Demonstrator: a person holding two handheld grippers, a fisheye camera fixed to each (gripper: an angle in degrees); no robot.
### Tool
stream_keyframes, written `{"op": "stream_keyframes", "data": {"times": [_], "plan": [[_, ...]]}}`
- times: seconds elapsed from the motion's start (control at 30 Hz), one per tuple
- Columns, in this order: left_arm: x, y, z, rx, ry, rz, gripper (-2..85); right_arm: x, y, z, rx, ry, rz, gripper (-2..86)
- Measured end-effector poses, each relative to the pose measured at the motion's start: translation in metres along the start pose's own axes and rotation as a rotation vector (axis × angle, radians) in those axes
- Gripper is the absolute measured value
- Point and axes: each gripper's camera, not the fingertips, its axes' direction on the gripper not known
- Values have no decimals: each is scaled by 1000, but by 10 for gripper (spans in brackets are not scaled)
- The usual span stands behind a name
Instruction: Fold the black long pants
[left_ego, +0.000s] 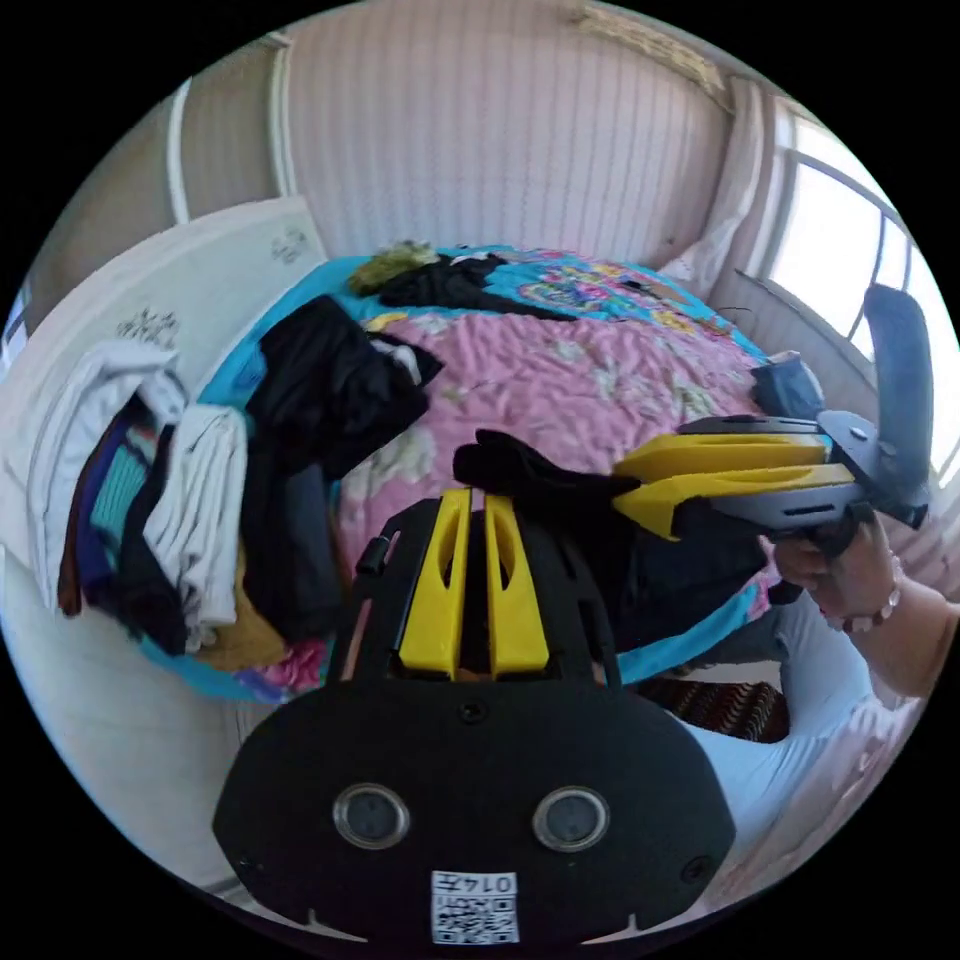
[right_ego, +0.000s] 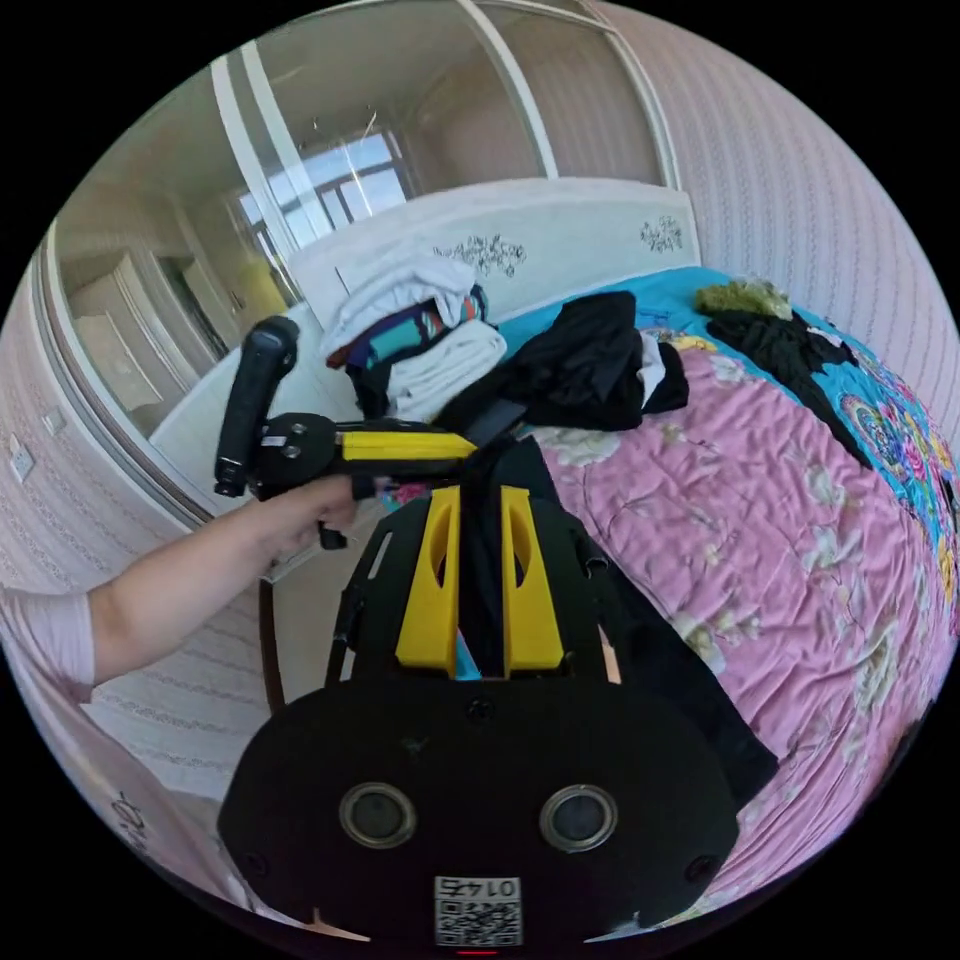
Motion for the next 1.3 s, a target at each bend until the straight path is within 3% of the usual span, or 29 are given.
{"op": "stream_keyframes", "data": {"times": [0.13, 0.27, 0.37, 0.6, 0.7, 0.83, 0.97, 1.03, 1.3], "plan": [[-77, 68, 6, -91, -122, -134, -9, 10, -4, 57, -99, 21, 11, 71], [-94, 114, 3, -113, -36, -205, -10, 41, 16, 62, -146, 135, 44, 80], [-75, 126, -7, -79, 30, -209, -10, 59, 35, 63, -207, 174, 67, 77], [56, 78, 5, -75, 244, 47, -7, 76, 48, 123, -359, 166, 128, 82], [103, 65, 34, -143, 122, 167, -8, 77, 23, 144, -436, 198, 134, 63], [122, 75, 54, -182, 59, 296, -9, 59, -45, 149, -372, 285, -2, 1], [127, 74, 41, -198, 64, 267, -10, 73, -93, 202, -434, 391, -55, -7], [137, 77, 35, -177, 78, 262, -10, 95, -100, 258, -637, 335, -25, -8], [148, 92, 66, -244, 166, 212, -10, 105, -136, 288, -772, 380, -119, -10]]}}
